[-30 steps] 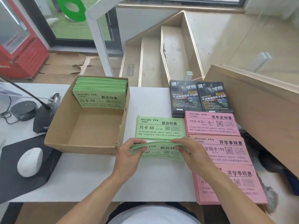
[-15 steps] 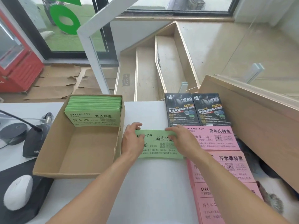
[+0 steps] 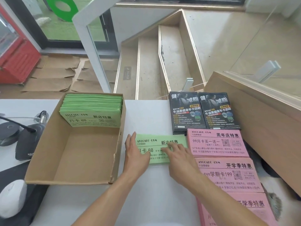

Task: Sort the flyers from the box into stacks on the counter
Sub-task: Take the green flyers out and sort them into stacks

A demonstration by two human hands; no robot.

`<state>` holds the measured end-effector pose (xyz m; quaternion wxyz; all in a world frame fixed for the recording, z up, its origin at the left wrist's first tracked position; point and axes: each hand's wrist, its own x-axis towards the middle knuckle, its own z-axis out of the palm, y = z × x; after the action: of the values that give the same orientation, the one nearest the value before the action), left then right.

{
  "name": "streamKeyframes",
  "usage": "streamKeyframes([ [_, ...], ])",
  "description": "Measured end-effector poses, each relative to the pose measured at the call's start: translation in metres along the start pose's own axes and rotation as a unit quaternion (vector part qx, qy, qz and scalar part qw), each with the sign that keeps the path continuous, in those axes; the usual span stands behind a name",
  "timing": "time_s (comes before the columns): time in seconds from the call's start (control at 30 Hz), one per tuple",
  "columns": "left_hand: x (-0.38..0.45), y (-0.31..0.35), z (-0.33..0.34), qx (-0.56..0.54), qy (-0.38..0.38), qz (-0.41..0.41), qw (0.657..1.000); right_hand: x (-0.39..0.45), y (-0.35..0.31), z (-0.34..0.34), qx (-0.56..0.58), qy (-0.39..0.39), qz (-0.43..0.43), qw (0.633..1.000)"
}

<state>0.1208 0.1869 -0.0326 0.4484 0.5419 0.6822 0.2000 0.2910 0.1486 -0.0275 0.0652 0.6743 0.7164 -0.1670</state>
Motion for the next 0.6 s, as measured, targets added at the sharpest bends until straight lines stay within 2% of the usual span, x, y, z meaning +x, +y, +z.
streamKeyframes([
  [0.2,0.004,0.005,-0.001,0.016,-0.032,0.009,0.999,-0.001,0.004,-0.002,-0.012,0.017,0.022,1.000],
  [0.3,0.012,0.008,-0.003,0.144,-0.058,0.024,0.988,0.000,0.004,-0.003,-0.023,0.015,0.015,0.999],
  [0.33,0.016,0.011,-0.004,0.214,-0.078,0.031,0.973,0.000,0.004,-0.003,-0.023,0.015,0.015,1.000],
  [0.4,0.024,0.017,-0.003,0.357,-0.135,0.056,0.923,0.001,0.004,-0.004,-0.022,0.014,0.014,1.000],
  [0.5,0.030,0.023,0.000,0.496,-0.185,0.075,0.845,0.003,0.001,-0.005,-0.024,0.010,0.016,1.000],
  [0.6,0.029,0.023,0.002,0.534,-0.167,0.097,0.823,0.003,0.000,-0.006,-0.016,0.011,0.020,1.000],
])
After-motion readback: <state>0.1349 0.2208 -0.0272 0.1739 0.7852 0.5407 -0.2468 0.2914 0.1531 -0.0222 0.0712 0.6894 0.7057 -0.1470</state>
